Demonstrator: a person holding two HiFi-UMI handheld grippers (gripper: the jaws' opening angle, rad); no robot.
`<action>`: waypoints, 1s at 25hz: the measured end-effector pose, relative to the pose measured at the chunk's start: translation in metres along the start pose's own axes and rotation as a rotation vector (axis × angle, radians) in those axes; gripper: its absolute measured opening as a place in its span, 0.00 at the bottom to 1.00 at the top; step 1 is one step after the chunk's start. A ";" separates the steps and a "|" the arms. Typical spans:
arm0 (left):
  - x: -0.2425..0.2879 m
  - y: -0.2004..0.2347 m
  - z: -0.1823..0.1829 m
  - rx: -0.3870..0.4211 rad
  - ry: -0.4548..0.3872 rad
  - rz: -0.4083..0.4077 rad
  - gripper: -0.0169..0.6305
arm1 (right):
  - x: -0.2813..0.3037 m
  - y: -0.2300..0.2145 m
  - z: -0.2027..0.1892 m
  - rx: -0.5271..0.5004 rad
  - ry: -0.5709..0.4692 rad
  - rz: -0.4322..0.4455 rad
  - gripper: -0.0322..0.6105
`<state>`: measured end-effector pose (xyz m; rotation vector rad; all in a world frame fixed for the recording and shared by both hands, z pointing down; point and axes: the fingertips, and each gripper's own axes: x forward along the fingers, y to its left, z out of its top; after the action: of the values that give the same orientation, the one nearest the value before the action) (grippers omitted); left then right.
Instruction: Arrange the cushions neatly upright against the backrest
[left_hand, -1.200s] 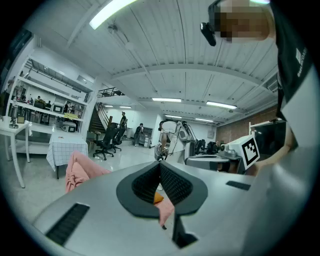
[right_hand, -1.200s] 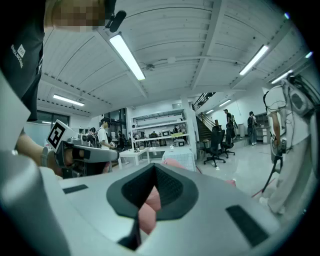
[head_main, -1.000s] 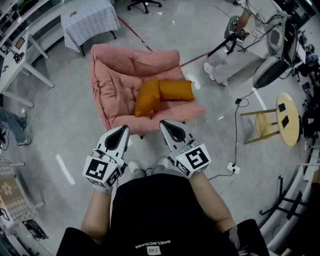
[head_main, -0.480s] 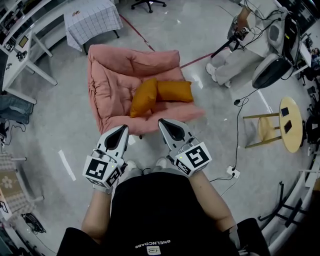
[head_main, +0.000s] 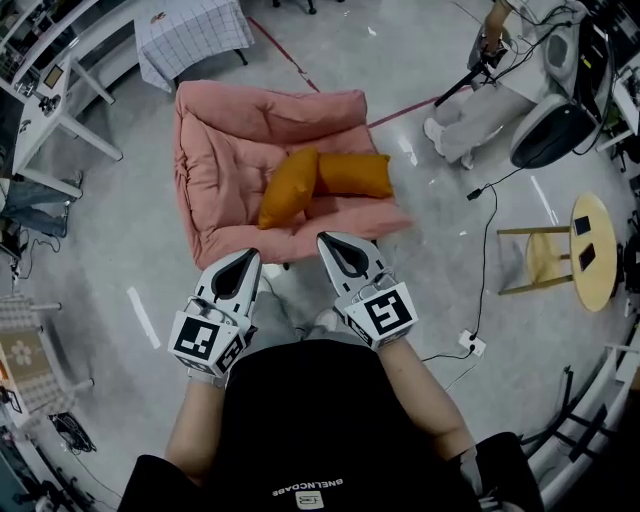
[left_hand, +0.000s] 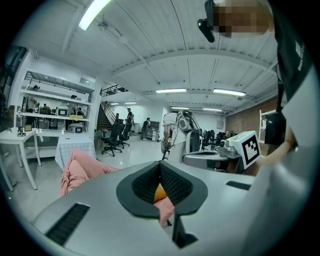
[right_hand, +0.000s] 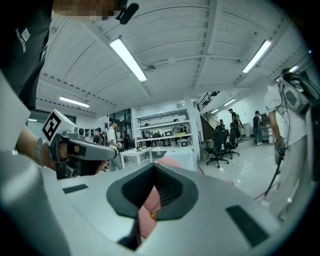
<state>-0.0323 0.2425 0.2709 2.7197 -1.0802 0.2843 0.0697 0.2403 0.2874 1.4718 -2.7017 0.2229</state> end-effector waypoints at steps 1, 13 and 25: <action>0.003 0.001 0.000 0.000 0.002 -0.003 0.05 | 0.001 -0.003 0.000 0.016 0.000 -0.001 0.06; 0.042 0.079 0.013 -0.082 -0.016 -0.077 0.05 | 0.073 -0.026 0.006 0.016 0.073 -0.048 0.06; 0.072 0.191 0.012 -0.123 0.034 -0.182 0.05 | 0.172 -0.044 0.025 0.007 0.119 -0.172 0.06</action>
<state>-0.1116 0.0565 0.2993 2.6692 -0.8061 0.2260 0.0134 0.0698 0.2879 1.6260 -2.4693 0.2999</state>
